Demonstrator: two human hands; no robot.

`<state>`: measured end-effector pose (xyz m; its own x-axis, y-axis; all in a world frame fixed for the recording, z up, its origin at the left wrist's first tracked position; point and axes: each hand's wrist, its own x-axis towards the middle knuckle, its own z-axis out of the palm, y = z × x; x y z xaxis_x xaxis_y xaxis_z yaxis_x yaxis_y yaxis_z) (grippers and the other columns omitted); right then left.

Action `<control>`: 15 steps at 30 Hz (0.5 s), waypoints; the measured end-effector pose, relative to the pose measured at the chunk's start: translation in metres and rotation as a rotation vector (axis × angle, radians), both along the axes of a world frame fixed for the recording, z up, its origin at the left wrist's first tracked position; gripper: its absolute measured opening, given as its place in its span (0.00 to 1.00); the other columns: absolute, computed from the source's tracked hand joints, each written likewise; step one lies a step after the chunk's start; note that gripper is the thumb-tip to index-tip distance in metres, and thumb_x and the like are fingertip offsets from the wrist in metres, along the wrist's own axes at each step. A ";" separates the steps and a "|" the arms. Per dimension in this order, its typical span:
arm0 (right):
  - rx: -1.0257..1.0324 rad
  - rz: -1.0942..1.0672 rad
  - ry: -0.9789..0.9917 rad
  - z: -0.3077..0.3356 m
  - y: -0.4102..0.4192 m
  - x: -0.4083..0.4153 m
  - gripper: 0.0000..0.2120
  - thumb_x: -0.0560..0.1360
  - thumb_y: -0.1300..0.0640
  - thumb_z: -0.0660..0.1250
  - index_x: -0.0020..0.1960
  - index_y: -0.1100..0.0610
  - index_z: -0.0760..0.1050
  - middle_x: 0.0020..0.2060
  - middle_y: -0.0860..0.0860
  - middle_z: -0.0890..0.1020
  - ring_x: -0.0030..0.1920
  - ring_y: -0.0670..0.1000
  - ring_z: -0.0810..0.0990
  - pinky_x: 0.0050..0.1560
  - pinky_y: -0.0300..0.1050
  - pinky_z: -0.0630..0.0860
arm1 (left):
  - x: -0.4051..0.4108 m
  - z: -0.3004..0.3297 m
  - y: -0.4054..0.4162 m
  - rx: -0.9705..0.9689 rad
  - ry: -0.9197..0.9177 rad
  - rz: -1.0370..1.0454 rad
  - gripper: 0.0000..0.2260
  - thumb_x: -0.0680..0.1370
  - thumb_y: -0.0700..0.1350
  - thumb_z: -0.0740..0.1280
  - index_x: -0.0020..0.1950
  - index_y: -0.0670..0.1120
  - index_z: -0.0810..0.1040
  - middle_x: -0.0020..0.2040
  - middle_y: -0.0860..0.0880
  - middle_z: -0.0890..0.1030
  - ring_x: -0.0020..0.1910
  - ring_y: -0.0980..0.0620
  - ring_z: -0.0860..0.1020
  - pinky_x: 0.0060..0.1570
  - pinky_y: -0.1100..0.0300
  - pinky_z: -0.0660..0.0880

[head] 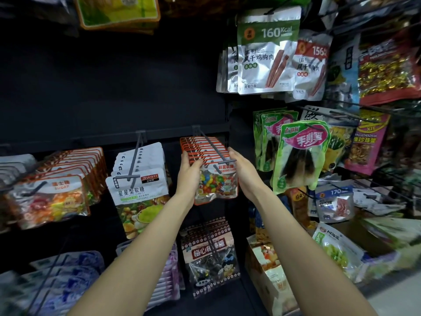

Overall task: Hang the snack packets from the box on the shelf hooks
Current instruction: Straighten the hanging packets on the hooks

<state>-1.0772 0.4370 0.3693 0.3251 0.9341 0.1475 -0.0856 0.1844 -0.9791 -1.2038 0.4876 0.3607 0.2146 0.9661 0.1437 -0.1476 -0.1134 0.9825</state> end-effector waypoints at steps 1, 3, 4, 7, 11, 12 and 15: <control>0.001 -0.008 0.001 0.001 -0.001 0.000 0.24 0.82 0.51 0.56 0.76 0.55 0.58 0.56 0.49 0.76 0.46 0.41 0.80 0.40 0.35 0.77 | -0.001 0.000 -0.001 0.003 0.001 0.002 0.26 0.81 0.47 0.60 0.77 0.56 0.54 0.70 0.48 0.71 0.59 0.50 0.77 0.51 0.57 0.76; 0.003 -0.043 -0.001 0.002 -0.003 0.000 0.23 0.82 0.51 0.56 0.75 0.53 0.60 0.52 0.46 0.78 0.47 0.41 0.80 0.42 0.36 0.76 | -0.003 0.002 -0.006 0.030 0.059 0.030 0.27 0.81 0.49 0.59 0.77 0.56 0.52 0.77 0.49 0.59 0.69 0.49 0.69 0.63 0.54 0.71; 0.009 -0.078 -0.007 0.003 -0.006 -0.001 0.22 0.82 0.50 0.57 0.75 0.51 0.61 0.52 0.46 0.78 0.47 0.41 0.80 0.42 0.36 0.75 | -0.004 0.004 -0.012 0.059 0.101 0.065 0.26 0.81 0.49 0.59 0.77 0.56 0.51 0.78 0.50 0.53 0.73 0.49 0.62 0.68 0.54 0.65; 0.055 -0.246 -0.073 -0.001 -0.020 -0.006 0.17 0.81 0.49 0.58 0.69 0.48 0.68 0.57 0.45 0.77 0.50 0.40 0.78 0.43 0.35 0.75 | -0.010 0.001 -0.031 0.153 0.164 0.141 0.25 0.82 0.47 0.57 0.77 0.54 0.53 0.79 0.52 0.48 0.76 0.52 0.52 0.72 0.55 0.55; 0.161 -0.410 -0.229 -0.025 -0.047 -0.021 0.11 0.79 0.52 0.61 0.61 0.47 0.73 0.60 0.47 0.76 0.59 0.44 0.76 0.57 0.46 0.76 | -0.033 -0.020 -0.064 0.217 0.119 0.107 0.22 0.80 0.47 0.61 0.72 0.58 0.63 0.72 0.56 0.64 0.70 0.57 0.64 0.67 0.57 0.66; 0.183 -0.436 -0.286 -0.032 -0.055 -0.027 0.10 0.79 0.54 0.61 0.60 0.48 0.73 0.59 0.47 0.77 0.59 0.44 0.75 0.59 0.48 0.75 | -0.041 -0.023 -0.074 0.237 0.117 0.089 0.20 0.80 0.44 0.61 0.71 0.56 0.66 0.67 0.58 0.68 0.66 0.60 0.66 0.62 0.64 0.67; 0.222 -0.481 -0.484 -0.043 -0.079 -0.049 0.10 0.79 0.57 0.61 0.59 0.49 0.74 0.56 0.46 0.78 0.59 0.44 0.75 0.61 0.48 0.73 | -0.074 -0.030 -0.101 0.371 0.186 0.094 0.16 0.80 0.37 0.61 0.65 0.52 0.71 0.59 0.59 0.75 0.61 0.62 0.72 0.58 0.69 0.69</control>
